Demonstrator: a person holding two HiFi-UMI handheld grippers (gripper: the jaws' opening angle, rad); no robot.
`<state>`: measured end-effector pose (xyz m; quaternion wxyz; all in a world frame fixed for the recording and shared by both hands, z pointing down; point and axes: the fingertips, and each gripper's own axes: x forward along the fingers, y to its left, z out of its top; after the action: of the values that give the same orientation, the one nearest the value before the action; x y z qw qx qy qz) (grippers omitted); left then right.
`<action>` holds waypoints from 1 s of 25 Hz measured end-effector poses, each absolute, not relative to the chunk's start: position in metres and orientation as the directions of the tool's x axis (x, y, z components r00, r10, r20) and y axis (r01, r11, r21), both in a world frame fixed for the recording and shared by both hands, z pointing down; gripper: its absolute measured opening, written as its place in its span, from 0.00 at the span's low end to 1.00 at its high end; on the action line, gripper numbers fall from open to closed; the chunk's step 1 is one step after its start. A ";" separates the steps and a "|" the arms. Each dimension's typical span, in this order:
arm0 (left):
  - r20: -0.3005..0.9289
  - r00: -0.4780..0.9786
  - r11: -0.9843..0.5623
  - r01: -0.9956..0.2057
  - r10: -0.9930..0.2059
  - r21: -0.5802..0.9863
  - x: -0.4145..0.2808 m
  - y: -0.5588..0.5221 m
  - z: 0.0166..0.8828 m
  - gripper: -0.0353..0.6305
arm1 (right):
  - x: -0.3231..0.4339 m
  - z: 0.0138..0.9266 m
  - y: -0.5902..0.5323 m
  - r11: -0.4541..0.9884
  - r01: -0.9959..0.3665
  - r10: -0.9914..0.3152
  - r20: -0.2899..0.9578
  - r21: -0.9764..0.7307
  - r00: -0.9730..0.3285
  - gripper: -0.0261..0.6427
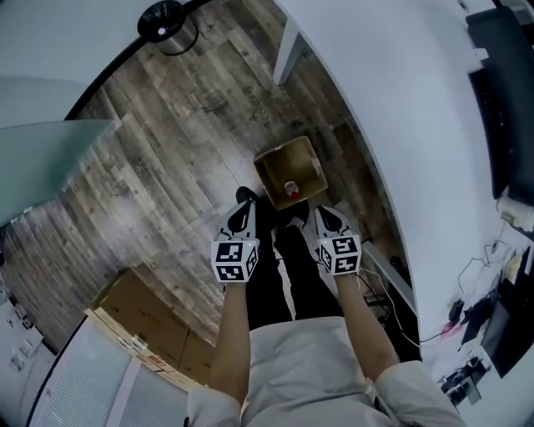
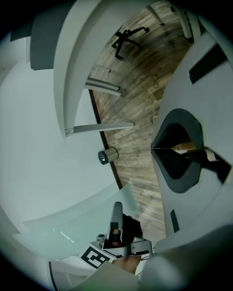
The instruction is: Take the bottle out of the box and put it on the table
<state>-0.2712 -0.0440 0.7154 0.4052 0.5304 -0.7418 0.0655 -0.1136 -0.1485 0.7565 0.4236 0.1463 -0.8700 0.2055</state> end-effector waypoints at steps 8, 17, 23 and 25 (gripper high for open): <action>0.709 -0.010 0.388 -0.843 -0.706 0.374 -0.242 -0.032 0.808 0.08 | -0.093 0.839 -0.133 0.869 -0.443 -0.050 0.851 -0.220 -0.522 0.10; 0.707 0.066 0.322 -0.858 -0.704 0.401 -0.216 -0.037 0.902 0.07 | -0.102 0.931 -0.120 0.861 -0.428 0.002 0.841 -0.276 -0.540 0.10; 0.705 0.126 0.243 -0.884 -0.698 0.399 -0.195 -0.040 0.965 0.07 | -0.103 1.000 -0.111 0.900 -0.357 0.028 0.852 -0.249 -0.522 0.11; 0.703 0.132 0.239 -0.884 -0.698 0.403 -0.189 -0.039 0.984 0.07 | -0.099 1.022 -0.107 0.917 -0.327 0.037 0.864 -0.229 -0.502 0.12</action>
<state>-0.1892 -0.0394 0.9840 0.4432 0.6081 -0.6503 0.1045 -0.0994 -0.1069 1.0223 0.4918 0.0854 -0.8465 0.1851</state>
